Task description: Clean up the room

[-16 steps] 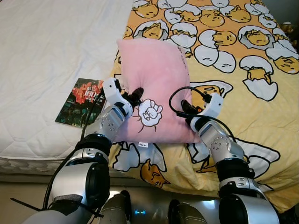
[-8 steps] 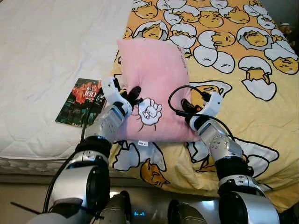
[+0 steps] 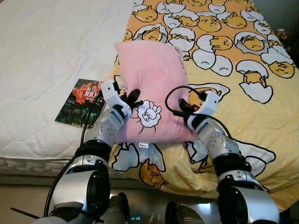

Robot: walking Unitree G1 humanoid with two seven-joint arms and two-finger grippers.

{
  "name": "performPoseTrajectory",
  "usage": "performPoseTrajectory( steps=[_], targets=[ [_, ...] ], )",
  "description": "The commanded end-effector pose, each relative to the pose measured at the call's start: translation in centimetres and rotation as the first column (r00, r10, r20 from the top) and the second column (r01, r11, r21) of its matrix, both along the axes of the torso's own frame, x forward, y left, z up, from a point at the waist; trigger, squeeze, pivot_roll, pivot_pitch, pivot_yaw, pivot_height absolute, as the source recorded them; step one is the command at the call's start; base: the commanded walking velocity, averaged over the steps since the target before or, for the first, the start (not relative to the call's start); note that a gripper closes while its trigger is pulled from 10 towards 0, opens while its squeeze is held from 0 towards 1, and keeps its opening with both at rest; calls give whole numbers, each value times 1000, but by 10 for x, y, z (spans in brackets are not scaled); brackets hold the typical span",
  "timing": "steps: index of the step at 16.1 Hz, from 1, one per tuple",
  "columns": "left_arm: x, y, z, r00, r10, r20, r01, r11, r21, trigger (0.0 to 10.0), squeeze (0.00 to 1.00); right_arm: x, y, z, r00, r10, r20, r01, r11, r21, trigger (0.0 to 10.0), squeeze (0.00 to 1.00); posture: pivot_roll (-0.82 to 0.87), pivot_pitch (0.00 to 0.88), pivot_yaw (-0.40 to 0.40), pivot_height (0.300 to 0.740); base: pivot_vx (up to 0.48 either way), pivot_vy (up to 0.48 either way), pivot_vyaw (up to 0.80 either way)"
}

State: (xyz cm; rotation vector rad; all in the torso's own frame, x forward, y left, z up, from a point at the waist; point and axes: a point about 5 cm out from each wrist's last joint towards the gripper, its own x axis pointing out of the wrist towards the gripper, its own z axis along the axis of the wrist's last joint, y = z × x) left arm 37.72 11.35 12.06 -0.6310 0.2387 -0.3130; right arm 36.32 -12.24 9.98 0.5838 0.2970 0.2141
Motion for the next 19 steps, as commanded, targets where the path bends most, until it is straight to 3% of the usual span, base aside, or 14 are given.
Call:
performPoseTrajectory(
  steps=[1,3,5,8,9,10,12,13,14,15,16,17,18,19],
  targets=[
    [-2,-14,-5,998,-52,-32,52,999,11,0,0,3,6,4,1000,22,16,-22,1000,-6,0,0,46,84,-62,740,0,0,0],
    [10,-9,25,990,-69,123,45,980,193,0,0,19,11,34,990,43,137,-30,995,-92,0,0,50,24,-68,740,0,0,0],
    [13,0,52,959,-100,267,7,944,330,0,0,30,6,65,963,32,267,16,984,-176,0,0,55,0,-73,740,0,0,0],
    [14,22,86,902,-72,425,-126,898,421,0,0,37,-5,98,912,4,411,112,959,-260,0,0,64,0,-74,740,0,0,0],
    [12,30,99,876,-77,477,-172,873,456,0,0,38,-10,108,884,-18,466,167,945,-281,0,0,64,0,-69,740,0,0,0],
    [8,41,115,834,-85,545,-242,832,500,0,0,35,-16,121,832,-35,553,249,915,-316,0,0,63,0,-65,740,0,0,0],
    [3,45,123,805,-100,585,-290,793,536,0,0,31,-20,127,795,-44,606,308,889,-339,0,0,58,0,-58,740,0,0,0],
    [-5,49,127,783,-78,617,-350,765,541,3843,0,25,-25,123,770,-85,632,394,842,-368,0,0,49,0,-53,740,0,0,0],
    [-14,49,124,752,-55,657,-426,720,548,10000,0,17,-29,112,760,-118,639,455,799,-393,7098,0,43,0,-48,740,0,0,0],
    [-17,48,121,737,-30,675,-465,703,539,10000,0,12,-29,106,751,-117,650,478,775,-413,10000,0,40,0,-46,740,0,0,0],
    [-26,48,112,710,33,703,-536,673,509,10000,0,1,-25,104,692,-87,717,530,735,-423,10000,0,30,0,-40,740,0,0,0],
    [-34,47,106,688,33,725,-572,641,512,10000,0,-8,-25,103,648,-67,759,571,702,-426,10000,0,26,0,-39,740,0,0,0],
    [-49,47,99,637,48,769,-635,598,489,10000,0,-21,-29,96,605,-80,792,622,668,-408,10000,0,29,0,-39,740,0,0,0],
    [-60,48,86,636,54,770,-647,580,495,10000,0,-33,-36,80,617,-138,775,636,667,-388,10000,0,24,0,-32,740,0,0,0]
  ],
)
